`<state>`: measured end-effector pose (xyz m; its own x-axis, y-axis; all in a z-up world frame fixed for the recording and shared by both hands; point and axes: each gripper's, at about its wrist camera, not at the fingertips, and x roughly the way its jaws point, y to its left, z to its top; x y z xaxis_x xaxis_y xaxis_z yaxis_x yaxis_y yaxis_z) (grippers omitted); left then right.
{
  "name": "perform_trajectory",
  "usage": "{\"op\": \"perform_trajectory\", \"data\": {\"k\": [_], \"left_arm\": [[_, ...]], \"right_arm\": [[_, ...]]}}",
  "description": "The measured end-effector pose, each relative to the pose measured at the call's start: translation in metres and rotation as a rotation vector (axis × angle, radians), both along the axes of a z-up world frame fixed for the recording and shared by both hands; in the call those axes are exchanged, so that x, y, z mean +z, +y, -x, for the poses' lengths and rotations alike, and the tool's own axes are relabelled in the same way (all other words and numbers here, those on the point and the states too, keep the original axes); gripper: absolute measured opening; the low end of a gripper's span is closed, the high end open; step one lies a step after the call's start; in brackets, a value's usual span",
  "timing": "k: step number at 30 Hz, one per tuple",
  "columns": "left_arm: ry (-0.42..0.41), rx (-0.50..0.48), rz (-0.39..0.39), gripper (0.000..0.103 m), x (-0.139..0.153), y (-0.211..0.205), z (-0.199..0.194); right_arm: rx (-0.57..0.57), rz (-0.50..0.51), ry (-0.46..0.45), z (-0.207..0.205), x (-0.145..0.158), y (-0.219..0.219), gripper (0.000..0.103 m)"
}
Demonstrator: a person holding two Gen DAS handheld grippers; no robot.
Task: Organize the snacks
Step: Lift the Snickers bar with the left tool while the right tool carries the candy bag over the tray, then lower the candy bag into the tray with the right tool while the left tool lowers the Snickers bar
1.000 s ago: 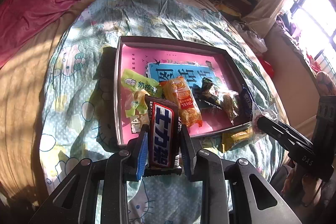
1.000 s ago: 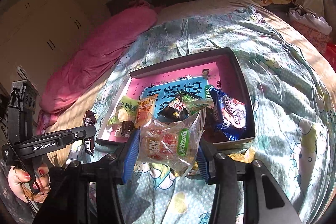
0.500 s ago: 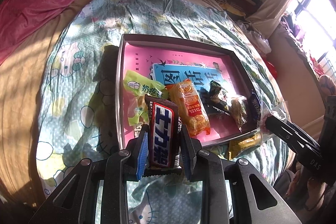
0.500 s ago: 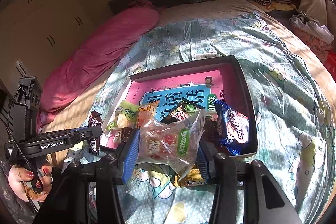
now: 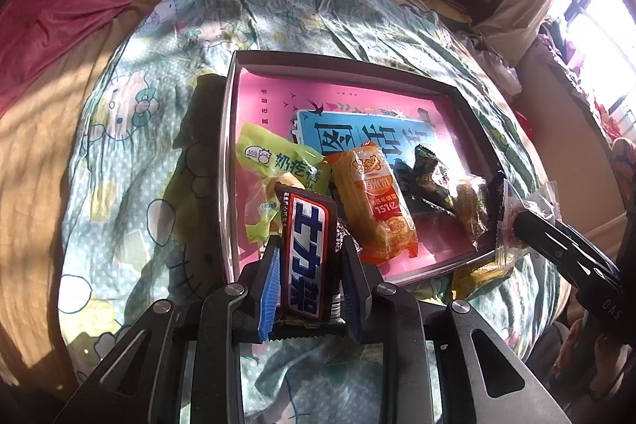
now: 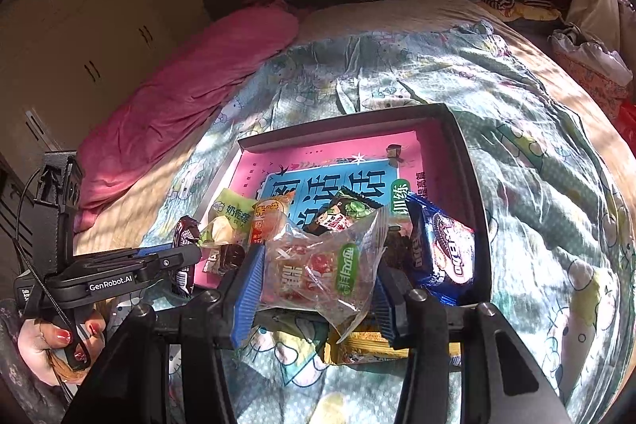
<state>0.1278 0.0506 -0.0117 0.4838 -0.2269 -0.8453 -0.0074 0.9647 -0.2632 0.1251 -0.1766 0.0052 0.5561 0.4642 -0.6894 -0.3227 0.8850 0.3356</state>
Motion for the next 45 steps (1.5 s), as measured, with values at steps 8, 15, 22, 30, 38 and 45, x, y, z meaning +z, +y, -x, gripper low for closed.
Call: {"op": "perform_trajectory", "data": {"k": [8, 15, 22, 30, 38, 45], "left_arm": [[0.011, -0.005, -0.004, 0.029, -0.007, -0.003, -0.006], [0.013, -0.02, -0.008, 0.029, -0.01, -0.008, -0.011], [0.018, -0.039, -0.005, 0.029, -0.013, -0.013, -0.015], [0.019, -0.048, -0.005, 0.029, -0.014, -0.016, -0.017], [0.021, -0.05, -0.008, 0.029, -0.013, -0.016, -0.017], [0.022, -0.051, -0.011, 0.029, -0.013, -0.016, -0.018]], "right_arm": [[0.008, 0.015, 0.009, -0.008, -0.006, 0.006, 0.049], [0.021, 0.037, 0.021, -0.015, -0.011, 0.013, 0.049], [0.035, 0.064, 0.033, -0.019, -0.018, 0.02, 0.049], [0.057, 0.094, 0.033, -0.021, -0.022, 0.028, 0.049], [0.102, 0.114, 0.033, -0.022, -0.026, 0.042, 0.049], [0.105, 0.131, 0.056, -0.026, -0.035, 0.046, 0.049]]}}
